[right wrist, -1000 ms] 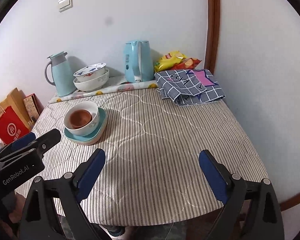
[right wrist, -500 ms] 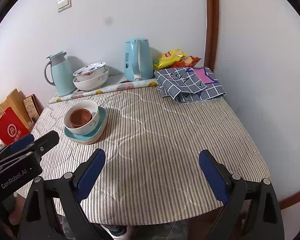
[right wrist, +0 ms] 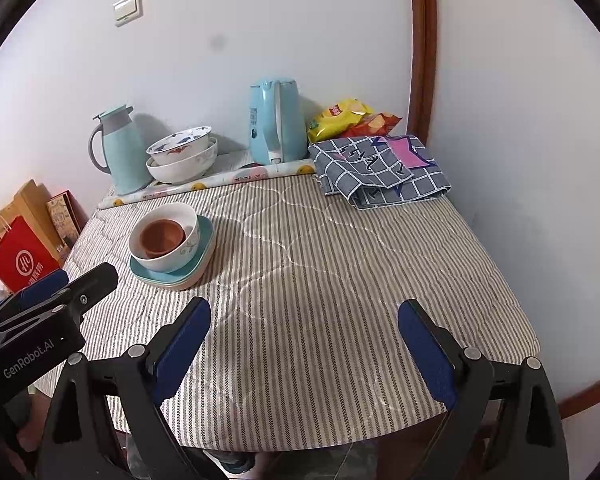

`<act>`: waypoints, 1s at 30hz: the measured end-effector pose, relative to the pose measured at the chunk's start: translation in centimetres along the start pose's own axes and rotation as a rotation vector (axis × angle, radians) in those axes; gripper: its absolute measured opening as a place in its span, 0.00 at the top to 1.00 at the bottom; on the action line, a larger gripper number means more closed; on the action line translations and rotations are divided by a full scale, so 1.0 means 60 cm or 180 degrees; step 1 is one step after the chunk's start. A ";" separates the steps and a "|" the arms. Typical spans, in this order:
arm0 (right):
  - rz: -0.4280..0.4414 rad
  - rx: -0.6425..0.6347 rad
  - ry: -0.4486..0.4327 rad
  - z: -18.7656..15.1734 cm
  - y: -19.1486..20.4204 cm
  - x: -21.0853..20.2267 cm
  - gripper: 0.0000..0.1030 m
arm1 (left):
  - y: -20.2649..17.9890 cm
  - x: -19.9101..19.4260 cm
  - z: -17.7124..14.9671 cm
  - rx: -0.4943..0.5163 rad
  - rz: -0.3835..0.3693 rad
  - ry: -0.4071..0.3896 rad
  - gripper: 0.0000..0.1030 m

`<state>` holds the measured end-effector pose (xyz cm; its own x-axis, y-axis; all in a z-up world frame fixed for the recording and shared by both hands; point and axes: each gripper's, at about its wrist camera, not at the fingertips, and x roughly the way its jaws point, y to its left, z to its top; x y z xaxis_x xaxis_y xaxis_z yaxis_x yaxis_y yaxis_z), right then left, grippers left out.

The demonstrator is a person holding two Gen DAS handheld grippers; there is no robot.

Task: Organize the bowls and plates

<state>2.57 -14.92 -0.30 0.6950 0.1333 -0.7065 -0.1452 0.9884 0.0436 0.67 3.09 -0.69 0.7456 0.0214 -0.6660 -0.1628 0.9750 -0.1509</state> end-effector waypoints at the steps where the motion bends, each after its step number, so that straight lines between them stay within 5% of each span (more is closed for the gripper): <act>1: 0.0004 0.0004 0.0000 0.000 0.000 0.000 0.09 | 0.000 0.000 0.000 -0.0002 0.0001 0.0000 0.21; 30: 0.0010 0.0028 -0.0031 0.001 -0.005 -0.009 0.09 | -0.003 -0.006 0.001 0.0026 -0.0011 -0.0022 0.21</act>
<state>2.27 -15.26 0.11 0.7015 0.1370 -0.6994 -0.1411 0.9886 0.0521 0.49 2.91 -0.37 0.7507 0.0195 -0.6604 -0.1548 0.9769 -0.1472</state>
